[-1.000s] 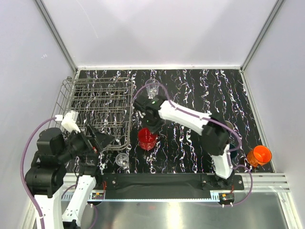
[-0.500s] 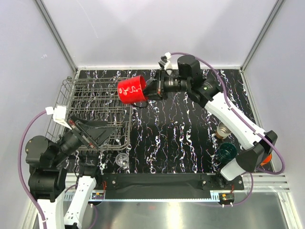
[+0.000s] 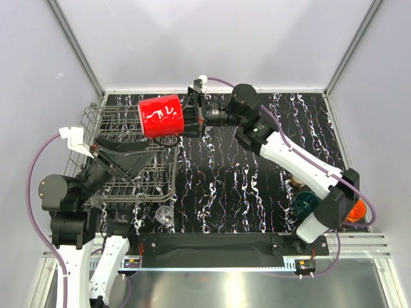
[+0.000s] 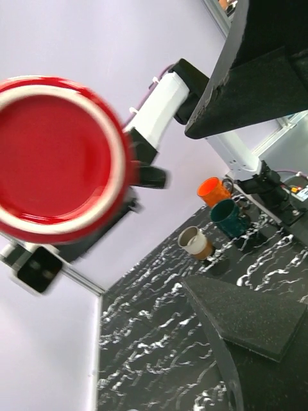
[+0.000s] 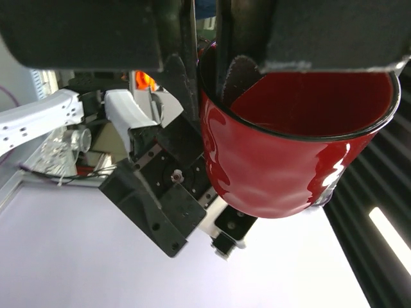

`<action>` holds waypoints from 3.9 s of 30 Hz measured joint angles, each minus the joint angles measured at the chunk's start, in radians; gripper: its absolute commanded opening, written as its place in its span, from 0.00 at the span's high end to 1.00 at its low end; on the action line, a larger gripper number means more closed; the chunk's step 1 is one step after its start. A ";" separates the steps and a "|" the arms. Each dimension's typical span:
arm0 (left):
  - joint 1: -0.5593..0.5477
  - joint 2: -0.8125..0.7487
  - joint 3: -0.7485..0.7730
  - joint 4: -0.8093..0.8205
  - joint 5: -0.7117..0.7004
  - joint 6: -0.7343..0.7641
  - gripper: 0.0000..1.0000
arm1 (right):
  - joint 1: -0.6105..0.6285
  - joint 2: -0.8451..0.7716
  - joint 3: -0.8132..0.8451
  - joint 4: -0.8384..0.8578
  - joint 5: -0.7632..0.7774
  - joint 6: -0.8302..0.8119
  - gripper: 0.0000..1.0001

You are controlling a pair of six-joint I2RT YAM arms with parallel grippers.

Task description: Load the cups into the dish rack

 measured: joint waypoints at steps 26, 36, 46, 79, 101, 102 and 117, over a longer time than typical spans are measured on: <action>0.001 0.105 -0.006 0.044 0.094 -0.055 0.57 | 0.049 0.109 0.034 -0.038 0.010 0.021 1.00; 0.001 0.113 -0.006 -0.006 0.118 -0.054 0.74 | 0.063 0.139 0.068 -0.057 0.011 -0.007 1.00; 0.004 0.116 -0.004 -0.037 0.117 -0.029 1.00 | 0.063 0.140 0.080 -0.103 0.022 -0.039 0.90; 0.000 0.331 0.164 -0.707 -0.605 0.431 1.00 | -0.103 -0.277 -0.083 -1.235 0.435 -0.925 0.00; 0.148 1.165 0.369 -0.381 -0.996 0.729 1.00 | -0.117 -0.334 -0.013 -1.441 0.638 -1.116 0.00; 0.164 1.172 0.369 -0.380 -0.998 0.729 1.00 | -0.126 -0.314 0.018 -1.449 0.647 -1.133 0.00; 0.293 1.405 0.409 -0.323 -1.046 0.755 1.00 | -0.327 -0.087 0.158 -1.500 0.644 -1.313 0.00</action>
